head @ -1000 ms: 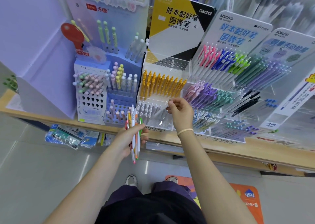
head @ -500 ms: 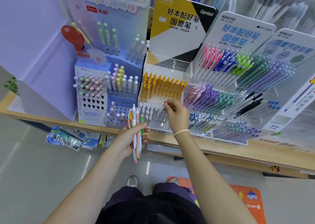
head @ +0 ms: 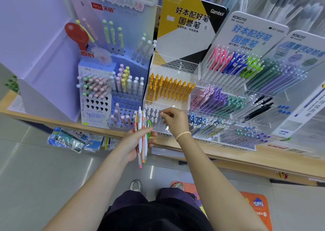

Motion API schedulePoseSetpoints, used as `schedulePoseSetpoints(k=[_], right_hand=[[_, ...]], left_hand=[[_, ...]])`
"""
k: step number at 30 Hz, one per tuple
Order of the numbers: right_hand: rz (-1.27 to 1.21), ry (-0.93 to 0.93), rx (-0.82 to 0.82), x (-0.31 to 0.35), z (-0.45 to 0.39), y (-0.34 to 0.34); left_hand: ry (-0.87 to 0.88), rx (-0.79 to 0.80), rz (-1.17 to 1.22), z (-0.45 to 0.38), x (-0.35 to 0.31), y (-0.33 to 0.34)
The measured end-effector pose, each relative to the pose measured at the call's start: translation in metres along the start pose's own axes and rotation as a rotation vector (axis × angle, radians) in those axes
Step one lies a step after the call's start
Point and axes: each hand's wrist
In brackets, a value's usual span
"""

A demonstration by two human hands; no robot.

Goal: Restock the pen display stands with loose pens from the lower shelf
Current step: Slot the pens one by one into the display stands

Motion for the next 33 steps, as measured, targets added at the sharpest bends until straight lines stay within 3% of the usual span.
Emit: schedulePoseSetpoints(k=[4,9,14,19,24,29,33], right_hand=[[0.016,0.019,0.027,0.0,0.003,-0.001],[-0.049,-0.045,-0.058,0.02,0.018,-0.013],[-0.253,0.14,0.194,0.045,0.03,-0.016],[-0.363,0.242,0.223,0.04,0.033,-0.024],[-0.482,0.169,0.047,0.039,0.036,-0.03],[-0.495,0.009,-0.252,0.033,0.033,-0.044],[-0.382,-0.062,-0.274,0.022,0.033,-0.043]], left_hand=[[0.04,0.031,-0.038,0.004,0.002,0.0],[0.071,0.097,-0.105,0.009,-0.001,-0.002],[0.081,0.196,-0.203,0.015,-0.005,0.008],[0.087,0.196,-0.191,0.013,-0.004,0.011],[0.04,0.158,-0.209,0.012,0.006,0.008],[0.003,-0.018,-0.185,0.013,0.021,-0.003],[0.036,-0.064,-0.116,0.013,0.023,-0.01]])
Point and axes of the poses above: each hand's wrist, its own z-axis away from the middle knuckle, its own y-axis out of the palm, x = y × z, and after that the axes turned 10 degrees about -z, right-handed
